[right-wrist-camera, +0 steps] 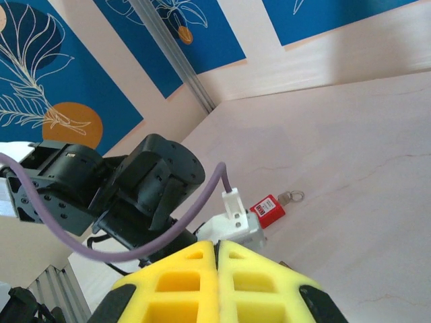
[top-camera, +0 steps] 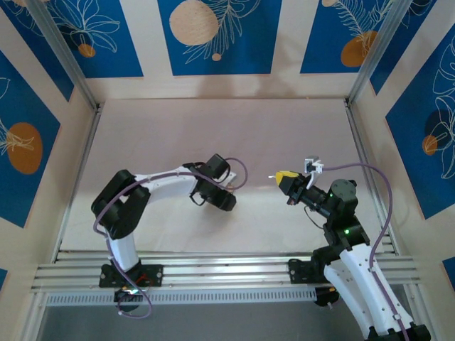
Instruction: Unlock with the key
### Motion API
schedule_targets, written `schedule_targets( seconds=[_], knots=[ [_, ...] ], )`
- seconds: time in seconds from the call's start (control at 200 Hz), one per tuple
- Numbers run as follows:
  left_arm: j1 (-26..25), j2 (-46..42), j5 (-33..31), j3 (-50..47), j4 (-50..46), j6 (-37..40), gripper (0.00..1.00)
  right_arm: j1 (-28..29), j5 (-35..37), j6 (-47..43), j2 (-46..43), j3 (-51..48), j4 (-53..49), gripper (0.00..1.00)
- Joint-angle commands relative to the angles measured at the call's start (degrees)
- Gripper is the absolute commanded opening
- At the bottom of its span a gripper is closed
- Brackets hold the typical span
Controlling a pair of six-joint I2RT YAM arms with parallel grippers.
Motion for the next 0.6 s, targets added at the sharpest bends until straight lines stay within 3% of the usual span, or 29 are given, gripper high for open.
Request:
schedule_targets(
  seconds=[0.0,0.15,0.595],
  knots=[
    [0.7,-3.6,-4.2,0.4,-1.4,1.3,0.66,-0.1,0.3,0.2,-0.9,-0.8,-0.3,0.00],
    [0.6,-3.8,-10.9,2.9,-3.3,2.5,0.65,0.0,0.2,0.5,-0.8,-0.9,0.0,0.00],
    [-5.4,7.3,-17.7,13.1,-4.7,-1.0,0.59,-0.1,0.5,0.2,-0.8,-1.0,0.3,0.00]
  ],
)
